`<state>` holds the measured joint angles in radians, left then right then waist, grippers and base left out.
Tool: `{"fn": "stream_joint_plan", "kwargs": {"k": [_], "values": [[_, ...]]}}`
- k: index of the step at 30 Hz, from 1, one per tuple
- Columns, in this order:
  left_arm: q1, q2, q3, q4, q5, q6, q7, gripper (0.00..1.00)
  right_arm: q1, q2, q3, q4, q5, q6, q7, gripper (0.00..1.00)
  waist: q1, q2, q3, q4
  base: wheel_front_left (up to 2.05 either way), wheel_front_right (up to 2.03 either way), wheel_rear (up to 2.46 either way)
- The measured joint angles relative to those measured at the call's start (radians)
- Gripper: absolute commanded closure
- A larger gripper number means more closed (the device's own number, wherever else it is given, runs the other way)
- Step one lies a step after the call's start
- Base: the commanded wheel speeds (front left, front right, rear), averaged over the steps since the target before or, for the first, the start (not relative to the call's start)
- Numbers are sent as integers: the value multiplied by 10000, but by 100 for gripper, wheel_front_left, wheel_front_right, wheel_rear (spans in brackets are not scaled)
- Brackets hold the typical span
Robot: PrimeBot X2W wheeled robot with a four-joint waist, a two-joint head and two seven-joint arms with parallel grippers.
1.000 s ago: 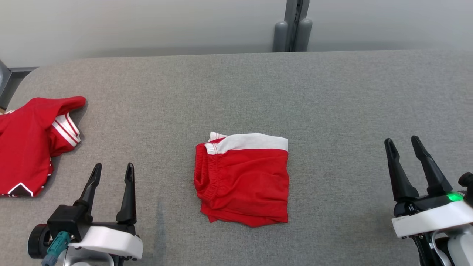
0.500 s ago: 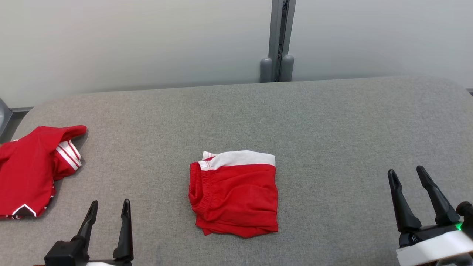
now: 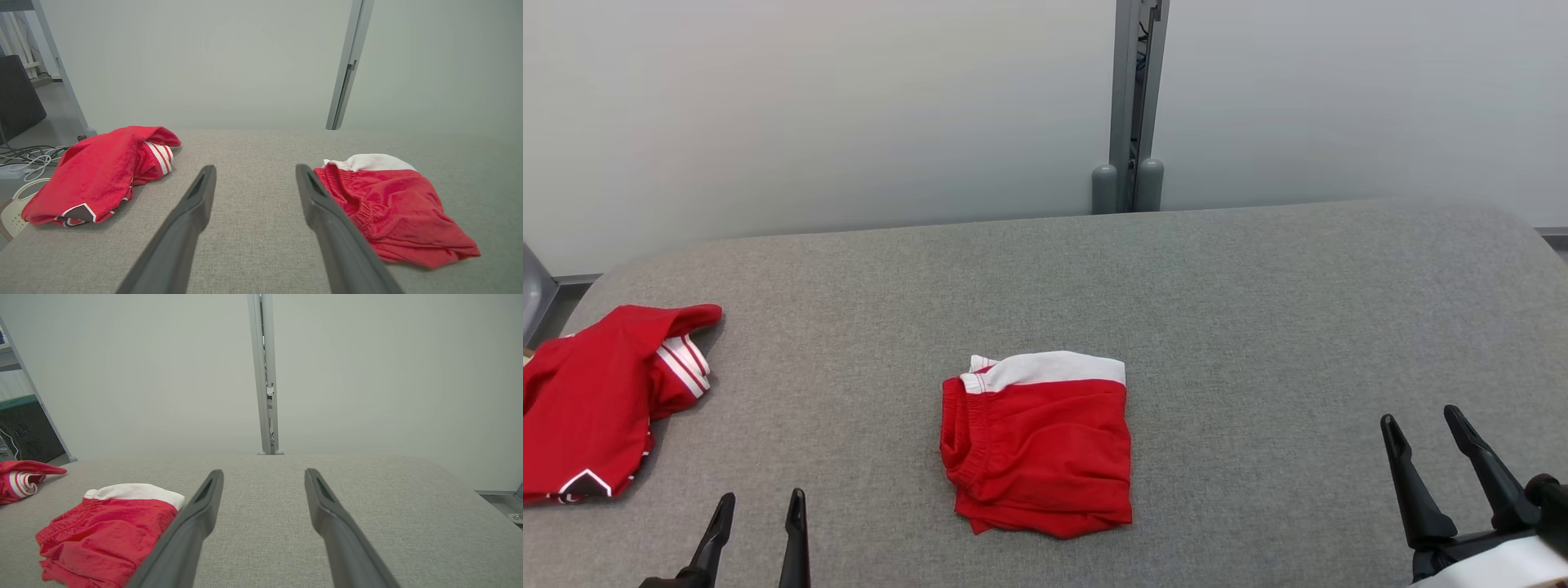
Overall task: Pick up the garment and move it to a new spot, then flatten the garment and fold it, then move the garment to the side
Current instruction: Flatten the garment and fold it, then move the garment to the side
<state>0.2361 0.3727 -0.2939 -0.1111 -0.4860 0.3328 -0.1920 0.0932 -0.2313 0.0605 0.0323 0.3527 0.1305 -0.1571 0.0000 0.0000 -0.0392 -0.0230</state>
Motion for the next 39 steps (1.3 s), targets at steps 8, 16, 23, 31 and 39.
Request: {"fn": "stream_joint_plan", "kwargs": {"k": [8, 16, 23, 31, 39], "values": [[57, 125, -38, 6, -15, 27, 84, 0, 18, -19, -48, 17, -174, 0, 96, 0, 0, 0, -45, 10, 0, 0, 0], [57, 169, -67, 10, -36, 29, 125, 0, 16, 33, -73, -4, -290, 0, 140, 0, 0, 0, 4, 52, 0, 0, 0], [57, 190, -86, 27, -84, 27, 125, 0, -2, 63, -82, -2, -372, 0, 161, 0, 0, 0, 25, 62, 0, 0, 0], [37, 192, -123, 46, -88, 27, 115, 0, -5, 82, -123, 35, -443, 0, 178, 0, 0, 1, 48, 96, 0, 0, 0], [20, 205, -163, 33, -88, 42, 113, 0, -6, 86, -180, 42, -454, 0, 178, 0, 0, 0, 107, 108, 0, 0, 0]]}}
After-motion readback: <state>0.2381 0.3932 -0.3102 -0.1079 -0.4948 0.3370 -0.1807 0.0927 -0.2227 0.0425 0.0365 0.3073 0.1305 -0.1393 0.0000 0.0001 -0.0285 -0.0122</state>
